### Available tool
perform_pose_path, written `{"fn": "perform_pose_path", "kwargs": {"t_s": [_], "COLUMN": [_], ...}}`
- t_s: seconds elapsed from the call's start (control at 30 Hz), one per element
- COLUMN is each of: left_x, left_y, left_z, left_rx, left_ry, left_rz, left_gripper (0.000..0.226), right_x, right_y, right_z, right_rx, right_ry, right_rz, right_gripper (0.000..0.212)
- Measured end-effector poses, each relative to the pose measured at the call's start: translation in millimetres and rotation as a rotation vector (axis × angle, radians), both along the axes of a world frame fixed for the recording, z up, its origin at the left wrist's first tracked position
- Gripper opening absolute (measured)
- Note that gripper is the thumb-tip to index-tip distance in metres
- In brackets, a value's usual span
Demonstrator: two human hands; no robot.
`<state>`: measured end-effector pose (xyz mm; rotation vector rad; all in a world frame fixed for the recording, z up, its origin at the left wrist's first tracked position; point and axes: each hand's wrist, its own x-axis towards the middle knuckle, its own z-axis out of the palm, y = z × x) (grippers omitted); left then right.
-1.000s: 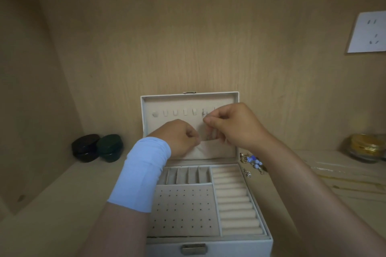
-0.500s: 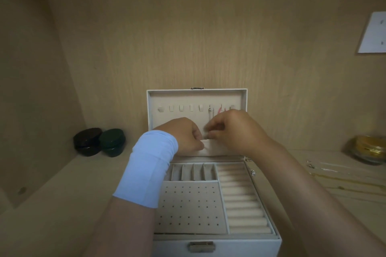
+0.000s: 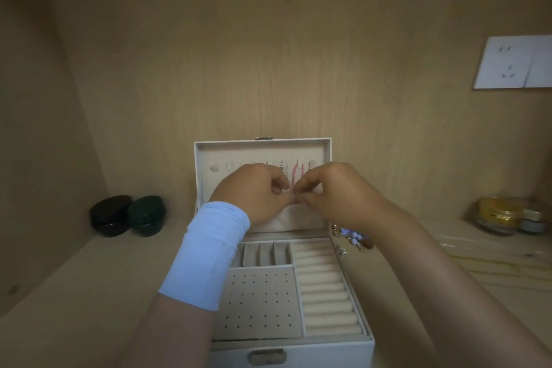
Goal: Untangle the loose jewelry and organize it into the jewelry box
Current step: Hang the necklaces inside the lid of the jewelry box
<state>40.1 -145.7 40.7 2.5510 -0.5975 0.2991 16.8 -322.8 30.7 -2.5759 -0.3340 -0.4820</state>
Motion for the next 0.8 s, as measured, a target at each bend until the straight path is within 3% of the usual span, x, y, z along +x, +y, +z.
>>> {"fn": "perform_pose_path", "kwargs": {"t_s": [0.2,0.37,0.67,0.8], "left_x": [-18.0,-36.3,-43.5,-41.6], "left_y": [-40.2,-87.1,-187.9,-220.0], "left_z": [-6.0,-17.6,-44.9,-60.0], "left_rx": [-0.072,-0.065,0.216,0.332], "left_ry": [-0.069,-0.018,0.16,0.23], "left_rz": [-0.125,-0.265,-0.399,-0.357], "left_gripper": [0.015,0.016,0.018,0.02], "right_x": [-34.3,-56.3,-74.4,-76.3], "right_y": [-76.7,-140.2,-199.5,-209.4], "right_z": [6.9,-15.0,-59.2,-68.3], "right_rx": [0.016,-0.048,-0.149,-0.139], "right_ry": [0.05,0.165,0.372,0.415], "right_rz": [-0.108,-0.218,-0.312,-0.31], "right_gripper": [0.008,0.007,0.01,0.017]}}
